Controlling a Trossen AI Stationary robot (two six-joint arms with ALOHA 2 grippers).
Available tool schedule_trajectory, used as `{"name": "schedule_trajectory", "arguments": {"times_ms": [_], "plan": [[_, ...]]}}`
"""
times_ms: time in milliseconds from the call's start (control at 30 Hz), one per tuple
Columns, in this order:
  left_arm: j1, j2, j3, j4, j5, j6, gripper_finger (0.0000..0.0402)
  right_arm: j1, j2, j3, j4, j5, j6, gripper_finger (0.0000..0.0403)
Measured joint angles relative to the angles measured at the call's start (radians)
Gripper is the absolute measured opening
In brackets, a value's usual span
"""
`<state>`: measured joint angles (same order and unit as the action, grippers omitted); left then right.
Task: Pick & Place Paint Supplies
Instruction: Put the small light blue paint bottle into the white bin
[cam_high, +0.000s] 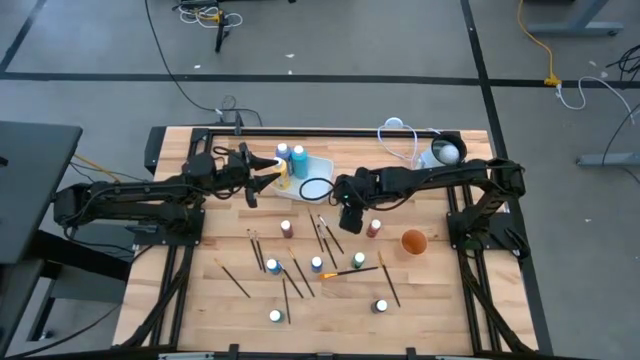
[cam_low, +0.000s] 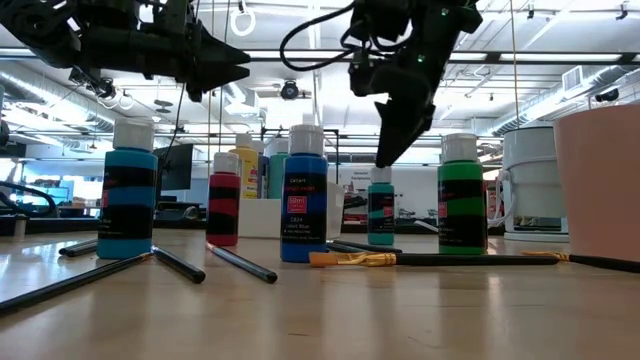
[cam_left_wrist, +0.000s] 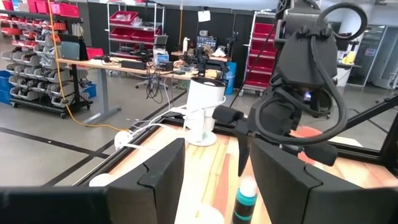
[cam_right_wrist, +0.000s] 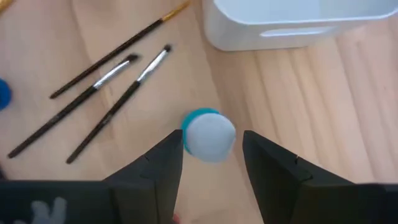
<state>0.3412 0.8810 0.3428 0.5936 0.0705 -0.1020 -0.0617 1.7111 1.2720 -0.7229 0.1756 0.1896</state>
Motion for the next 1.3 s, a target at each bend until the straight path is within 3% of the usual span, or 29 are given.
{"name": "schedule_trajectory", "arguments": {"times_ms": [133,1067,1300], "plan": [[0.0,0.0,0.0,0.002,0.001,0.0,0.0193,0.0,0.0,0.0,0.004,0.039,-0.002,0.0172],[0.0,0.0,0.0,0.001,0.002,0.0,0.0193,0.0,0.005,-0.077,0.128,0.016,-0.039,0.0177],[0.0,0.0,0.0,0.001,0.002,0.0,0.0193,-0.002,0.004,-0.077,0.121,-0.025,0.031,0.0123]]}}
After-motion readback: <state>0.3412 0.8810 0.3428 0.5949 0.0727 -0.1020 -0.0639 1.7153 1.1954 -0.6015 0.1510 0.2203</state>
